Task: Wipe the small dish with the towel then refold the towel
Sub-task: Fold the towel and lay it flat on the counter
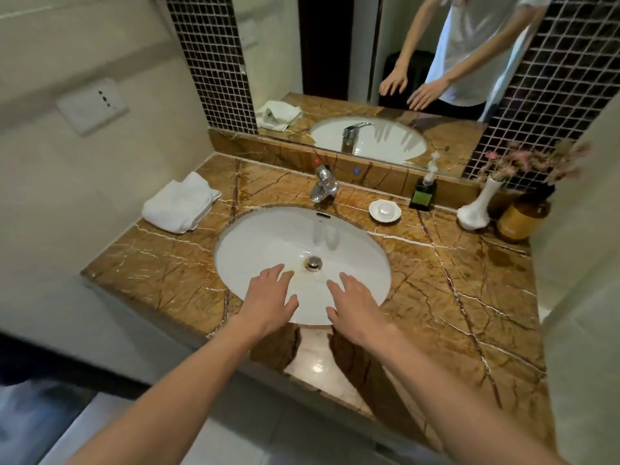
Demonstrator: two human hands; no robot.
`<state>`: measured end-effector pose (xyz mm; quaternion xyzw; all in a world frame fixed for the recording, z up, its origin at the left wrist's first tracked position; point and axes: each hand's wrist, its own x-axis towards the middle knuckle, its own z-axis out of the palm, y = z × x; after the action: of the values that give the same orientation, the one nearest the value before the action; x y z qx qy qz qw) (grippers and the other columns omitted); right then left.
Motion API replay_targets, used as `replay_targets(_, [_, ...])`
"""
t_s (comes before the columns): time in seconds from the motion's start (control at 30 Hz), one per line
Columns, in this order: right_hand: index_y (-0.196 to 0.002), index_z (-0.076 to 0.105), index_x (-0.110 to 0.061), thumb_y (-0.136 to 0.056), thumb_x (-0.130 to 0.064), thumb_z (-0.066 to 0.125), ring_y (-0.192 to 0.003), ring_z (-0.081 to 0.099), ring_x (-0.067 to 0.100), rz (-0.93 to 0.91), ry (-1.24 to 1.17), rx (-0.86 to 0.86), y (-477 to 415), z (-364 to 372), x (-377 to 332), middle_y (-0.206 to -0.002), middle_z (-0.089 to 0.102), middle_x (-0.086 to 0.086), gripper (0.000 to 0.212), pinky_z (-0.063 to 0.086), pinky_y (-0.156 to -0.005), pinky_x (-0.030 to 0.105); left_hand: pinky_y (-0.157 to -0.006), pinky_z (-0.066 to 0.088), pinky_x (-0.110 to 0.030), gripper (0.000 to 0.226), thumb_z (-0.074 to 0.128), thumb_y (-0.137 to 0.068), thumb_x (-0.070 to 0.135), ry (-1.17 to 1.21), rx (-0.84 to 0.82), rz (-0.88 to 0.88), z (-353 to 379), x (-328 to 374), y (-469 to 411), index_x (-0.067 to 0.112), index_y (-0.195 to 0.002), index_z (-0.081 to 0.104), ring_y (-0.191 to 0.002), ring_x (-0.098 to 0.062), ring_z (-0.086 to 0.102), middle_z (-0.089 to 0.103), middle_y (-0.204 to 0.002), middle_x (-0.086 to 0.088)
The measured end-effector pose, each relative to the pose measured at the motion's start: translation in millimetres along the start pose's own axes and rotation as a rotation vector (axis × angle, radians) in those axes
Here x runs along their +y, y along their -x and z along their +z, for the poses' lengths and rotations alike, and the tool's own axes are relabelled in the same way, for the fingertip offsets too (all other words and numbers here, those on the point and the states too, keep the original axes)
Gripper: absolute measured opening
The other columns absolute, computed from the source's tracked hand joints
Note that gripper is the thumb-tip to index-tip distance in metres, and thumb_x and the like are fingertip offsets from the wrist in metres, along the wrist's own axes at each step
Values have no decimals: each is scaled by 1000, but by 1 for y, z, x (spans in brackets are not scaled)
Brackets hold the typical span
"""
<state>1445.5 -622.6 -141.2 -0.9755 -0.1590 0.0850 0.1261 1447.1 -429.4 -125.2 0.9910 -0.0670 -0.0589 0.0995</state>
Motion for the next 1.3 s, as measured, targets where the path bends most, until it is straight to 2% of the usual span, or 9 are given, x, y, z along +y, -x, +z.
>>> replay_targets(0.2, [-141,38,-13,-95,-30,51,-132,39,36,-86,6,-7,-16,14,-54,-144,42,19,51,32,-110,43,-114,24,-46,56,45,-92,42,86,39,-132,-12,-46,34,21,-143,34,-140,-27,29,30,-155,-7])
replay_targets(0.37, [-142,38,-16,-95,-29,53,-134,39,36,-157,2,-6,-43,27,-114,-147,41,18,51,33,-111,43,-108,36,-48,48,49,-90,35,113,116,-192,-33,-102,56,20,-135,46,-132,-28,42,45,-144,-6])
replay_targets(0.5, [-145,35,-20,-96,-30,52,-140,33,35,-181,5,-25,-71,35,-160,-154,33,15,53,28,-115,43,-112,32,-48,51,48,-90,37,101,134,-258,-45,-149,66,18,-137,43,-137,-26,36,39,-149,-9])
replay_targets(0.7, [-142,40,-17,-93,-28,55,-135,39,36,-214,20,-54,-116,35,-208,-149,40,17,53,35,-111,42,-113,30,-49,54,49,-90,36,135,156,-365,-62,-198,67,19,-140,38,-139,-26,33,31,-153,-9])
replay_targets(1.0, [-133,47,-15,-90,-27,56,-125,48,37,-243,11,-111,-202,38,-241,-140,47,20,46,42,-103,42,-115,27,-51,61,51,-90,31,224,121,-422,-68,-245,10,21,-145,28,-143,-27,25,19,-158,-7])
replay_targets(1.13, [-134,47,-15,-90,-26,54,-118,52,35,-271,-13,-114,-262,35,-247,-134,50,18,47,46,-97,42,-115,29,-50,60,53,-89,32,227,114,-445,-75,-275,-33,19,-143,31,-142,-27,27,23,-157,-8])
replay_targets(1.3, [-132,45,-11,-91,-28,52,-115,52,38,-237,-103,-177,-327,40,-259,-124,53,19,45,45,-95,43,-115,26,-52,68,51,-90,38,224,14,-461,-75,-314,-85,20,-148,22,-144,-28,22,20,-158,-9])
